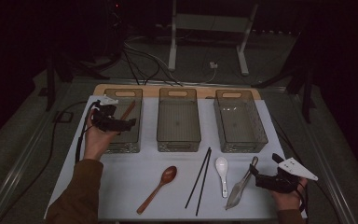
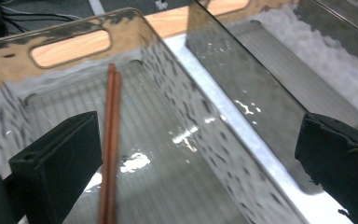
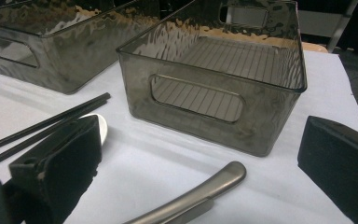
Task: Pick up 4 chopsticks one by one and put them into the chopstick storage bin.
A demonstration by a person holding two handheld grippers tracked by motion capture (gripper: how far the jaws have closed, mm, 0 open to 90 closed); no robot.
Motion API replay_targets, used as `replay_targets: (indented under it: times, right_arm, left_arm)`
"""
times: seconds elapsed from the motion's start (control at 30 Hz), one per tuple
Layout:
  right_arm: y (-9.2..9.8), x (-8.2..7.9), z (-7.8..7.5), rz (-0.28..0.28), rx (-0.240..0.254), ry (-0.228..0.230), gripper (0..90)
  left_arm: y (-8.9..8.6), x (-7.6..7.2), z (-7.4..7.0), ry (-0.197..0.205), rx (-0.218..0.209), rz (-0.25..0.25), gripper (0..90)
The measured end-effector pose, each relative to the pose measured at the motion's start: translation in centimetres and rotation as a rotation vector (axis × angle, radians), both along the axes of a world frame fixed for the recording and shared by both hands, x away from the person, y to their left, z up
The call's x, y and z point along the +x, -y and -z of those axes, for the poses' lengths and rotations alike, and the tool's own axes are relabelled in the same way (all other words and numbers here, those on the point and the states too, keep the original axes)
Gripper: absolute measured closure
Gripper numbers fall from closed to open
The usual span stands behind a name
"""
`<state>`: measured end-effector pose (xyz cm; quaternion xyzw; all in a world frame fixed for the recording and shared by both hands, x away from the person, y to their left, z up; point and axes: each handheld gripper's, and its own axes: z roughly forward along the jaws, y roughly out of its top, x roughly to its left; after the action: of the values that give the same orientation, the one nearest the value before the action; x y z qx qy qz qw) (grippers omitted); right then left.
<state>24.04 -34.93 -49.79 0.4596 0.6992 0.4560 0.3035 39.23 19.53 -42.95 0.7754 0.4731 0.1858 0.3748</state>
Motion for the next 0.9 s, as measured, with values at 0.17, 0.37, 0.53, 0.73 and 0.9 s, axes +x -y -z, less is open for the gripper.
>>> replay_targets:
  times: [0.17,0.37,0.53,0.73,0.9]
  right_arm:
    - [0.0,0.0,0.0,0.0,-0.001,0.0,0.0]
    - [0.0,0.0,0.0,0.0,-0.001,0.0,0.0]
    - [0.0,0.0,0.0,0.002,-0.002,0.0,0.0]
    - [0.0,0.0,0.0,0.001,-0.002,0.001,0.0]
    - [0.1,0.0,0.0,0.001,-0.002,0.003,0.0]
  left_arm:
    - [1.3,-0.8,-0.4,-0.004,-0.005,0.01,1.7]
    - [3.1,-1.8,-1.2,0.0,0.007,0.032,1.7]
    - [5.0,-2.9,-1.8,0.008,0.001,0.078,1.7]
    - [7.8,-4.0,-2.0,0.019,0.006,0.144,1.7]
    - [10.0,-4.8,-1.7,0.022,0.024,0.178,1.8]
